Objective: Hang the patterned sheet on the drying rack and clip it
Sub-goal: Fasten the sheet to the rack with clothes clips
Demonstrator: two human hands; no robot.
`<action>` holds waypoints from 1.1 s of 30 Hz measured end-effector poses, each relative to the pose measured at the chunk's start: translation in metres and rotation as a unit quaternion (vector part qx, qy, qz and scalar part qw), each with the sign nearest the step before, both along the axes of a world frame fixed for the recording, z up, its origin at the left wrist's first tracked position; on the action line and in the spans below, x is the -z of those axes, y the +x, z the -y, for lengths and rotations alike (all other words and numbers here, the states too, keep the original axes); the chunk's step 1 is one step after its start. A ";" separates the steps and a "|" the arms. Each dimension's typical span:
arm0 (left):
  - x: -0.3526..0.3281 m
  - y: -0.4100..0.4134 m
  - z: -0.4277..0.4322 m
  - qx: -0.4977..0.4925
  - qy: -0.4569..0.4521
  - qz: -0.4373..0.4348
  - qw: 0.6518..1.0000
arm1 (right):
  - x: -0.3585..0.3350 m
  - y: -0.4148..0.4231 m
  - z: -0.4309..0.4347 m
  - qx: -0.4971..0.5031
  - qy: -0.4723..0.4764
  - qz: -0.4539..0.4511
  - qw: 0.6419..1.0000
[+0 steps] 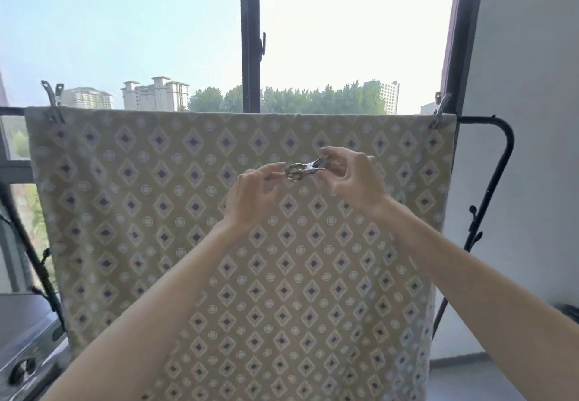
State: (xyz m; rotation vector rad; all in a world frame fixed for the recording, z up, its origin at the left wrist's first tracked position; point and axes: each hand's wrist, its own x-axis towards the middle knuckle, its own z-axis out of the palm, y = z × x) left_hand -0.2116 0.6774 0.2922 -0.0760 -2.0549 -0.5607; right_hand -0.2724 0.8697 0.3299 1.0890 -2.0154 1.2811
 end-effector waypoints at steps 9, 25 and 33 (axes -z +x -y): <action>-0.096 -0.079 0.061 -0.108 -0.111 -0.017 0.988 | -0.101 -0.045 0.021 0.131 0.121 -0.199 0.964; -0.114 -0.130 0.126 -0.087 -0.102 0.002 0.991 | -0.171 -0.108 0.115 0.124 0.273 -0.201 0.933; -0.106 -0.134 0.133 -0.073 -0.109 -0.037 0.991 | -0.169 -0.126 0.138 0.090 0.328 -0.136 0.931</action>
